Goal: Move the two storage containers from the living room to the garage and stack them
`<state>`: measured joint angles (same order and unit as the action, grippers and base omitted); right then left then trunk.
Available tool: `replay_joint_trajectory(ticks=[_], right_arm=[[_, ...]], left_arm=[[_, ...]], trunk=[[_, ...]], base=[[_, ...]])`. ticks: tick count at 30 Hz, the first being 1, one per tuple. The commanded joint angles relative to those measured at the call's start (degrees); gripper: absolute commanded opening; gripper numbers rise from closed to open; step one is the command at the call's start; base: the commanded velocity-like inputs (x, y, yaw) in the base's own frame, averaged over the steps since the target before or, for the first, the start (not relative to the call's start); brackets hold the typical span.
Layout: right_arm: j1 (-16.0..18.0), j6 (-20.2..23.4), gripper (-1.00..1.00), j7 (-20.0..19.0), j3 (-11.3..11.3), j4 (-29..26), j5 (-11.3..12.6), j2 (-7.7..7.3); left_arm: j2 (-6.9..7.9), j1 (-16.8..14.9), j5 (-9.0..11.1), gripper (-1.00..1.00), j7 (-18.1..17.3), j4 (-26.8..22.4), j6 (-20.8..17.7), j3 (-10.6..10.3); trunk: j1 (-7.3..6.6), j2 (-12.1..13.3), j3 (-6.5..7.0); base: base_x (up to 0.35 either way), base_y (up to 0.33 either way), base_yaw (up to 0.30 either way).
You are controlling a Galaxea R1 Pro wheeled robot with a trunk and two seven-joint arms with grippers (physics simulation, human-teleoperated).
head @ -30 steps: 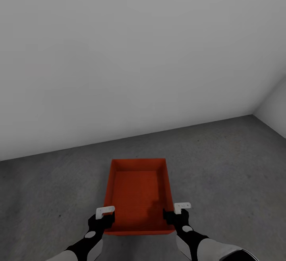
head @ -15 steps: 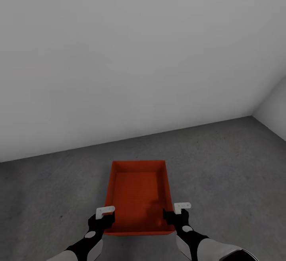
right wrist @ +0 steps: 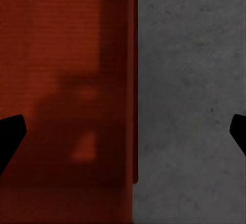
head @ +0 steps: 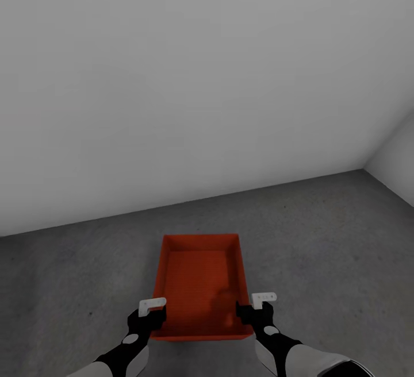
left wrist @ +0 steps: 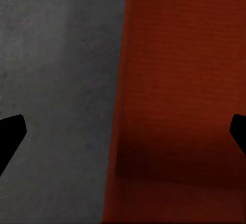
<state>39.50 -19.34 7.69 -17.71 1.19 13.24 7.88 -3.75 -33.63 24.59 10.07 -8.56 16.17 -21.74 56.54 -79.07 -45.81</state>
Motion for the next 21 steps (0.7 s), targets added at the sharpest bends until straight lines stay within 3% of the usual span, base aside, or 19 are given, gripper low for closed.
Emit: replay_joint_trajectory(ticks=[1, 21], right_arm=[[0.1, -0.2, 1.00, 0.1, -0.5, 0.1, 0.4, 0.03], [0.1, -0.3, 1.00, 0.1, -0.5, 0.1, 0.5, 0.02]], left_arm=[[0.02, 0.0, 0.4, 1.00, 0.3, 0.0, 0.2, -0.5], [0.06, 0.0, 0.4, 1.00, 0.2, 0.0, 0.3, -0.5]], trunk=[[-0.23, 0.4, 0.15], [-4.62, 8.4, 3.74]], base=[[0.000, 0.000, 0.000], [0.000, 0.000, 0.000]])
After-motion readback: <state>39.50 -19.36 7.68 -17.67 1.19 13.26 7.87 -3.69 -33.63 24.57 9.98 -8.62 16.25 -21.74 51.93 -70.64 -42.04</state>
